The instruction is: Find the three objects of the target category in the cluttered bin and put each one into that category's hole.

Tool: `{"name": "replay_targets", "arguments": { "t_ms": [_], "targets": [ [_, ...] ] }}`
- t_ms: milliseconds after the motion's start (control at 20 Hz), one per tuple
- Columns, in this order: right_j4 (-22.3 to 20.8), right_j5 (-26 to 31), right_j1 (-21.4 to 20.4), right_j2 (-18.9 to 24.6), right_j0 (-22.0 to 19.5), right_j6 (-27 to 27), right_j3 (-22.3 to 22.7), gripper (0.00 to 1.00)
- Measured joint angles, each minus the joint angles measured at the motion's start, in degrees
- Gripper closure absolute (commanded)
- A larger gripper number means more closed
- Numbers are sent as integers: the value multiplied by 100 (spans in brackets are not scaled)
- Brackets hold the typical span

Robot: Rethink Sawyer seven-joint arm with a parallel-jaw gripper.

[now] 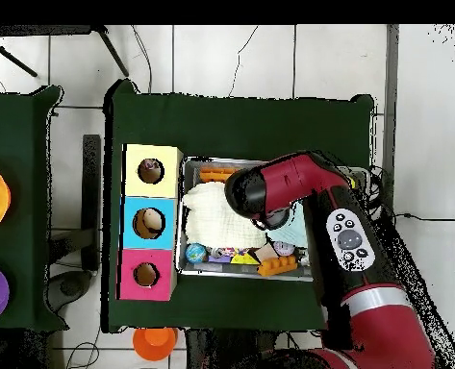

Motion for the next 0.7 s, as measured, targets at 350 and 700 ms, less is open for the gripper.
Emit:
{"name": "replay_targets", "arguments": {
  "t_ms": [350,700],
  "targets": [
    [-5,0,136,-43,78,0,-37,0],
    [-101,1,135,-103,196,0,-62,100]
  ]
}}
